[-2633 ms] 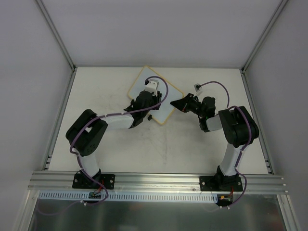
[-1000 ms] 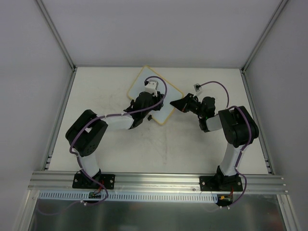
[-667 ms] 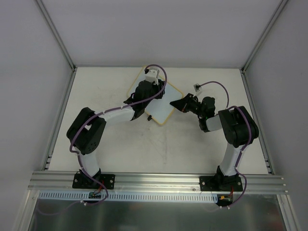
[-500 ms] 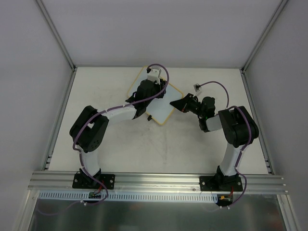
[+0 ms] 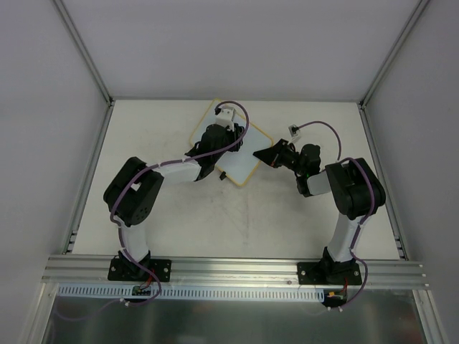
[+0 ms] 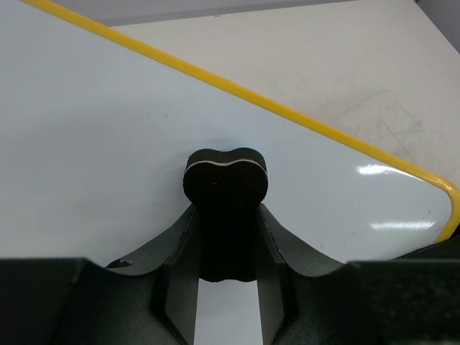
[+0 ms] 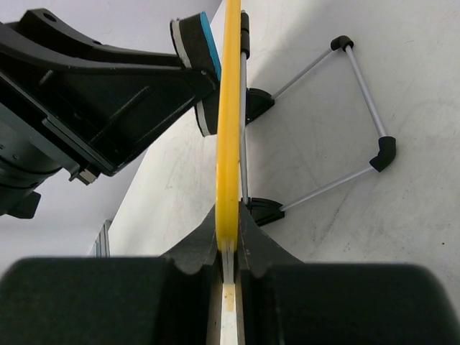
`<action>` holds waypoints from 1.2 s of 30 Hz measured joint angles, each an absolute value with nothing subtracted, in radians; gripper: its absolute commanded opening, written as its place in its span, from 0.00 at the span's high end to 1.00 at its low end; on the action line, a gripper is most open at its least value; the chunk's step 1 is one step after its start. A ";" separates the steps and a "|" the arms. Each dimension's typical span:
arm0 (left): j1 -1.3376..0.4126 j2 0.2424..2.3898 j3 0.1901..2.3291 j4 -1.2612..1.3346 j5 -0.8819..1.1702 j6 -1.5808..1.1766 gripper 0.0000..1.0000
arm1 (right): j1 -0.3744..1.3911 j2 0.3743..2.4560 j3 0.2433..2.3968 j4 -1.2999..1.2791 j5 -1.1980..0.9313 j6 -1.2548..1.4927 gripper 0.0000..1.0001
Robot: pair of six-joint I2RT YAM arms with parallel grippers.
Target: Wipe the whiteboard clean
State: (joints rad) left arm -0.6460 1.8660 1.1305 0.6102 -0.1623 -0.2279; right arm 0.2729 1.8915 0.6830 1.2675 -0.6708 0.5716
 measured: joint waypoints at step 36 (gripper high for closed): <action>-0.698 1.485 0.635 0.683 -0.132 -0.341 1.00 | 0.276 1.892 0.683 1.268 -0.680 0.567 1.00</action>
State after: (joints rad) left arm -0.6979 1.4845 0.6353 0.6830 -0.1322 -0.3412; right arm 0.2764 1.8915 0.6830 1.2678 -0.6796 0.5671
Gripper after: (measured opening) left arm 0.299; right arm 0.083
